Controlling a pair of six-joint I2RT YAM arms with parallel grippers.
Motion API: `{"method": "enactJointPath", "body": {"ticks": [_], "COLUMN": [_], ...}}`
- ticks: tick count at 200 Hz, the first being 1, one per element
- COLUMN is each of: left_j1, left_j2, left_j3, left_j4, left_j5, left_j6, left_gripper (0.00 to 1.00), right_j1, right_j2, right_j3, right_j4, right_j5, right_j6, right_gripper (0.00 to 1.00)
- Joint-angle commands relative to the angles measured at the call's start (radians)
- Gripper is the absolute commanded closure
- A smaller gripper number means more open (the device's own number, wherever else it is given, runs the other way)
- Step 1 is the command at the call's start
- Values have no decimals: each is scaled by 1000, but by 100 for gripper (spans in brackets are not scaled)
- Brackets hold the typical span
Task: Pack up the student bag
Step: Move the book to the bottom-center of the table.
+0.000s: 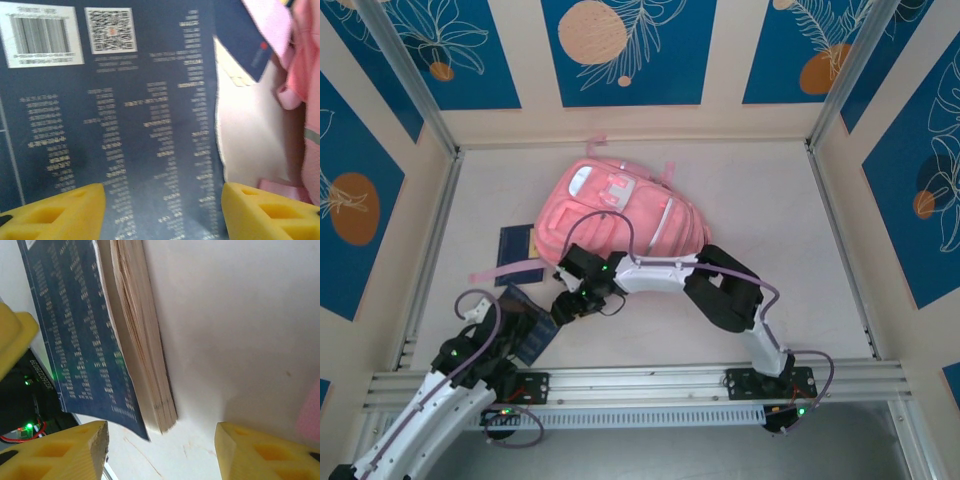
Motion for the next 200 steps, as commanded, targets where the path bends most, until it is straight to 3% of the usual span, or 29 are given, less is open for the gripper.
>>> {"method": "enactJointPath", "body": {"ticks": [1, 30, 55, 112, 130, 186, 200], "left_j1": [10, 9, 6, 7, 7, 7, 7], "left_j2": [8, 7, 6, 5, 7, 64, 125], "left_j3": [-30, -61, -85, -129, -125, -50, -2], "left_j4": [-144, -101, -67, -5, -7, 24, -22], "left_j5": [-34, 1, 21, 60, 60, 56, 13], "left_j6": [-35, -21, -14, -13, -9, 102, 111], "left_gripper": [39, 39, 46, 57, 57, 48, 41], "right_j1": [10, 9, 11, 9, 10, -18, -28], "right_j2": [38, 66, 88, 105, 104, 32, 6], "right_j3": [47, 43, 46, 67, 72, 0, -17], "right_j4": [7, 43, 52, 67, 63, 45, 16], "right_j5": [-90, -151, -194, -239, -234, -110, -40], "right_j6": [12, 28, 29, 46, 39, 22, 13], "right_gripper": [46, 51, 55, 86, 100, 100, 100]}}
